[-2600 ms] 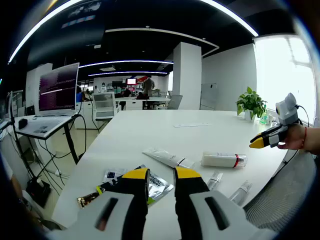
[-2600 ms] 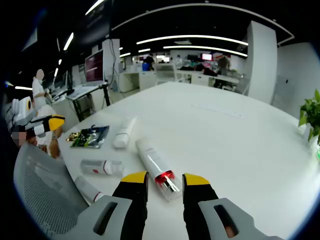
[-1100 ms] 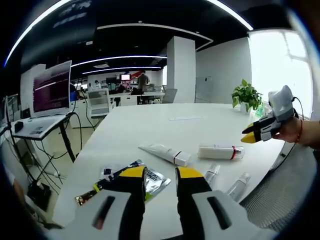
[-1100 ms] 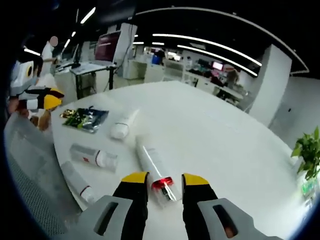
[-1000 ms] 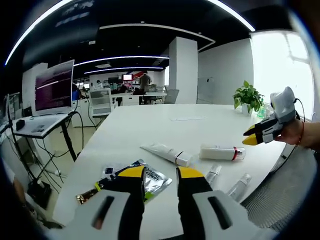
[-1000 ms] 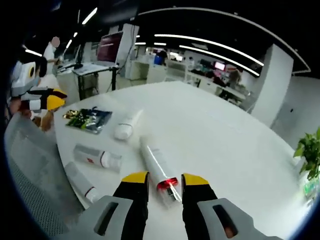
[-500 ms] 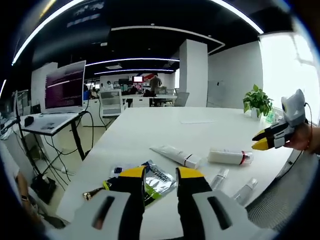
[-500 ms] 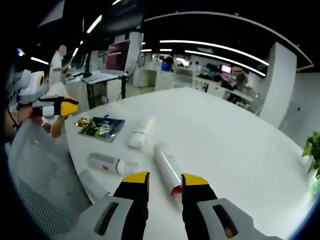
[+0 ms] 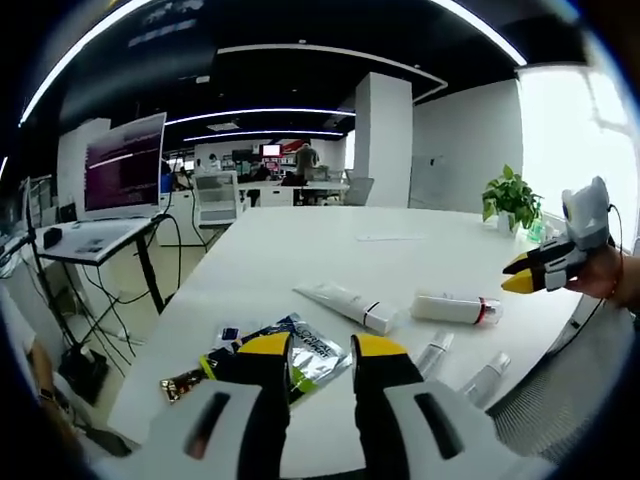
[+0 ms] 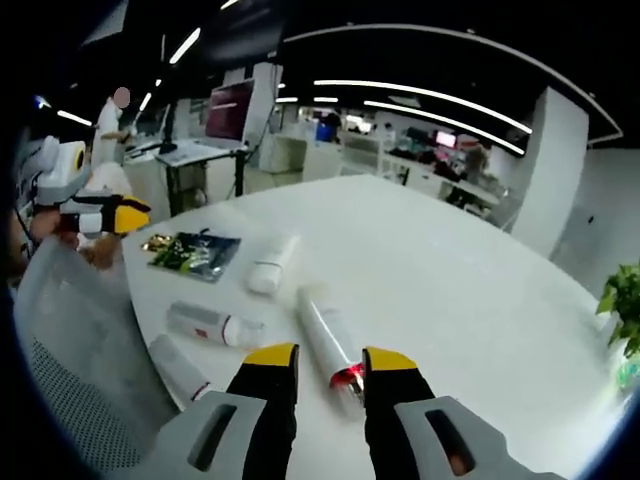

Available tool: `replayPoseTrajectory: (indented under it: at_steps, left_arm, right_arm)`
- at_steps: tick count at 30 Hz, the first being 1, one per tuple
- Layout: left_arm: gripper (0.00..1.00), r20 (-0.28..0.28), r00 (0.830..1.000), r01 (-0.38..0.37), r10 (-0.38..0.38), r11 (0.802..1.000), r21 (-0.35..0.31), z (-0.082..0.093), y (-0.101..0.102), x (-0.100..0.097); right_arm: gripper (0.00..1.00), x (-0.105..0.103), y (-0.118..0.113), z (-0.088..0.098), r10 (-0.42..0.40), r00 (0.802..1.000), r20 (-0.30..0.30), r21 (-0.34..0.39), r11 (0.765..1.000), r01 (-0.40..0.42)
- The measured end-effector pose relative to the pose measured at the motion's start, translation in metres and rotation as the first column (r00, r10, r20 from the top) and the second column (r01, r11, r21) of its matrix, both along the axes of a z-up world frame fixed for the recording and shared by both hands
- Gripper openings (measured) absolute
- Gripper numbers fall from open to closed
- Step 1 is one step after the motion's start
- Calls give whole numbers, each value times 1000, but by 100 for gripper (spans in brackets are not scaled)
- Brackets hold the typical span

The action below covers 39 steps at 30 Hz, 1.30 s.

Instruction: Arrange the skincare products in the storage area until every visible bottle or jar stands upright without overlapping.

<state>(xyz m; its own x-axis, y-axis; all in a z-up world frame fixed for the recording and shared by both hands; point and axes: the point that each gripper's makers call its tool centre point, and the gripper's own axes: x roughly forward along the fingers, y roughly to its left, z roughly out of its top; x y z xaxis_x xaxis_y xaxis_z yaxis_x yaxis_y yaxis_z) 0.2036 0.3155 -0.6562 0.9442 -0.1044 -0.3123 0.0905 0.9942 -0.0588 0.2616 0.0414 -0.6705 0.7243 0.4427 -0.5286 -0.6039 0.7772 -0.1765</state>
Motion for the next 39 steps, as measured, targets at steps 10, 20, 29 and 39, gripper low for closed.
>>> replayPoseTrajectory:
  at_steps: [10, 20, 29, 39]
  left_arm:
    - [17, -5, 998, 64, -64, 998, 29, 3, -12, -1]
    - [18, 35, 996, 84, -82, 996, -41, 15, -13, 1]
    - [23, 114, 992, 52, -58, 997, 51, 48, 25, 13]
    - [27, 310, 948, 74, -75, 997, 14, 132, -2, 75]
  right_arm:
    - [24, 9, -28, 12, -108, 992, 67, -12, 994, 109]
    - [25, 11, -49, 17, -156, 987, 48, 35, 987, 155]
    - [26, 21, -48, 11, -99, 995, 23, 2, 995, 99]
    - [27, 17, -33, 1, -81, 997, -10, 43, 996, 81]
